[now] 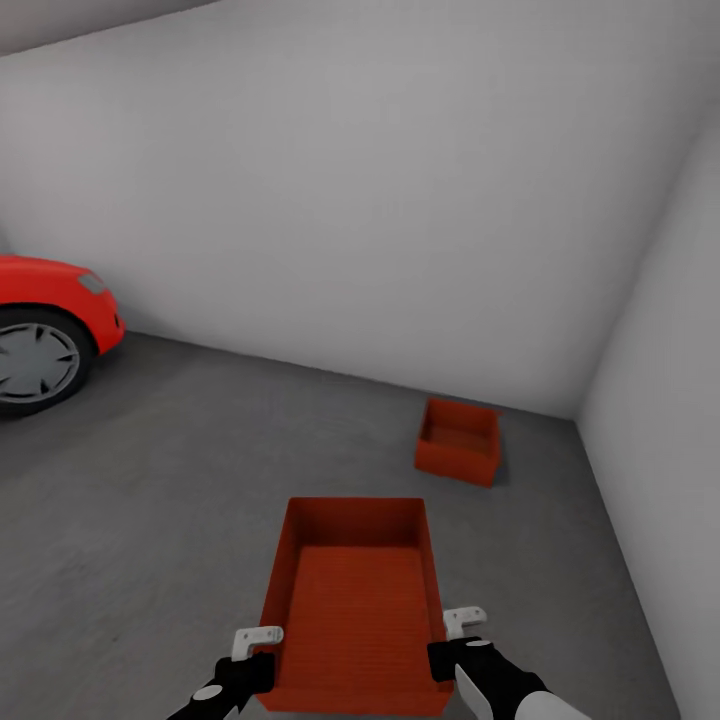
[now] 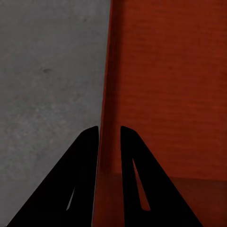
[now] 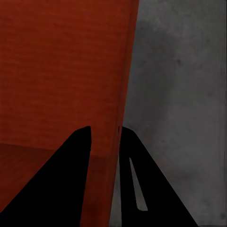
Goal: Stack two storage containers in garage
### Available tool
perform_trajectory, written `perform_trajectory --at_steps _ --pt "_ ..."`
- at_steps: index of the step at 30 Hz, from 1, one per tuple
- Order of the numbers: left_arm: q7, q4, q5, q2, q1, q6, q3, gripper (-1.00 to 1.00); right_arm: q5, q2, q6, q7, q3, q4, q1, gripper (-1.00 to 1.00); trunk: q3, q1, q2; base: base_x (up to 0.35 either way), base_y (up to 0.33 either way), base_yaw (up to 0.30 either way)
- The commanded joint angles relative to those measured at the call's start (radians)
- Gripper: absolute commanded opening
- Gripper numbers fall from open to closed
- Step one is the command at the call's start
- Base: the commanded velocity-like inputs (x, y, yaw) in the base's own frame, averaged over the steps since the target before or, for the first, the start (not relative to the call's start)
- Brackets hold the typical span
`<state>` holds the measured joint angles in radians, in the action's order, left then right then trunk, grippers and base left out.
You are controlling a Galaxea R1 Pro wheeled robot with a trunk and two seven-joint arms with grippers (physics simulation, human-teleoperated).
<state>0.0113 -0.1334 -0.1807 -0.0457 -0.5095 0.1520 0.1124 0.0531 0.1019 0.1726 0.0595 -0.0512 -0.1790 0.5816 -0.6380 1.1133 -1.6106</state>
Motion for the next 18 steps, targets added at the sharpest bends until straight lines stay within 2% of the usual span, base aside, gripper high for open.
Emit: perform_trajectory --at_steps 1,10,18 --pt "0.006 -0.003 -0.005 0.009 -0.001 0.003 0.025 -1.0 -0.013 -0.001 0.007 -0.047 -0.065 0.002 0.0 -1.0 -0.001 0.0 0.0 0.0 0.0 -0.283" --pt "0.006 -0.003 -0.005 0.009 -0.001 0.003 0.025 -1.0 -0.013 -0.001 0.007 -0.047 -0.065 0.002 0.0 -1.0 -0.001 0.0 0.0 0.009 0.0 -0.283" --pt "0.006 -0.003 -0.005 0.009 -0.001 0.003 0.025 -1.0 -0.014 -0.001 0.007 -0.047 -0.065 0.002 0.0 -1.0 -0.001 0.0 0.0 0.074 0.0 -0.271"
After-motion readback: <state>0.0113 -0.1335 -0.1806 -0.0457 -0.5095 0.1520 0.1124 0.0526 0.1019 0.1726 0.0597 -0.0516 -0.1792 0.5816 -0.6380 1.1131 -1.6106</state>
